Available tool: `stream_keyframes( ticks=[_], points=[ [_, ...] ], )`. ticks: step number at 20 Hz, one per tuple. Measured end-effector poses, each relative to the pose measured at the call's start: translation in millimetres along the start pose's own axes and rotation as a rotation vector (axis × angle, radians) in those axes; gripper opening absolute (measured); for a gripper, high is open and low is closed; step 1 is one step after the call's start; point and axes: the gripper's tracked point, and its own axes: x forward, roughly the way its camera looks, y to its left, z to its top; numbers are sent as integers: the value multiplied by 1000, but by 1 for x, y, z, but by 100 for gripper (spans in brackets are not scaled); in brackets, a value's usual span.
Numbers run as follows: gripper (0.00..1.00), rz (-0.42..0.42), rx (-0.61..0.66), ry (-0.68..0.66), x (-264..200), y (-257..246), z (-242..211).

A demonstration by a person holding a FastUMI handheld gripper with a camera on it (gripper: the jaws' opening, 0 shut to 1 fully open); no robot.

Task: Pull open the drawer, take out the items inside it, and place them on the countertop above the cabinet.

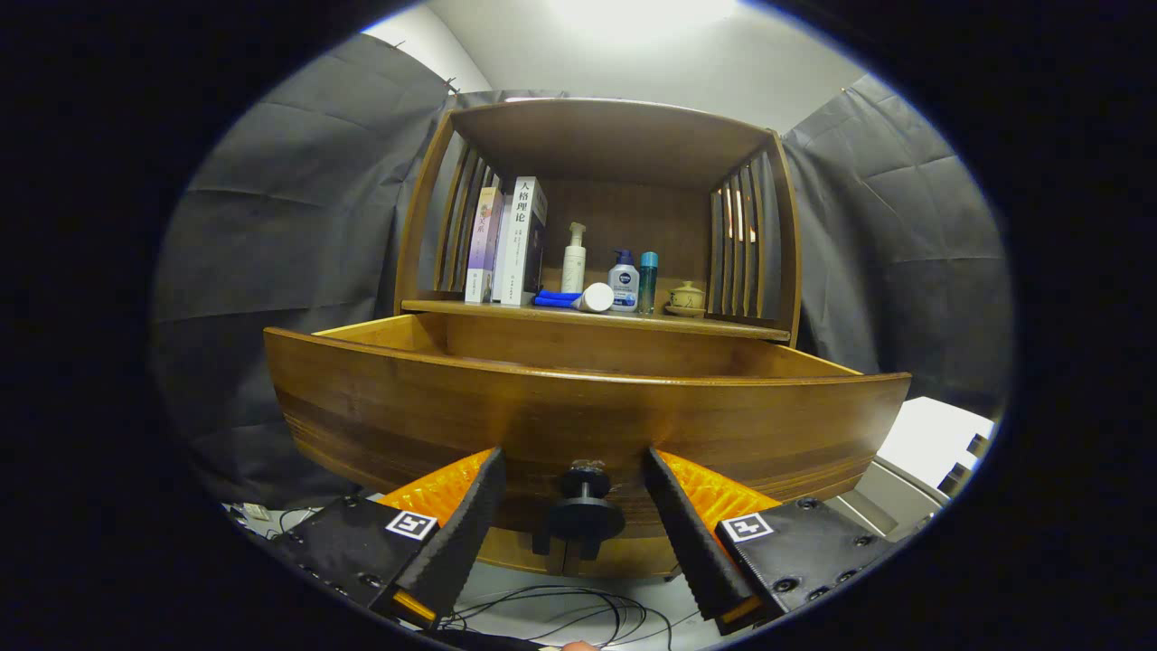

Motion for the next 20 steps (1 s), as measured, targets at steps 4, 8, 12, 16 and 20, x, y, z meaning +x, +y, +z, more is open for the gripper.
stream_keyframes(
  ticks=[4,8,12,16,20],
  points=[
    [99,2,11,0,8,0,2],
    [99,4,19,4,22,0,6],
    [98,5,31,17,42,-1,11],
    [98,1,35,22,66,-3,12],
    [98,-16,36,15,80,-3,16]
  ],
)
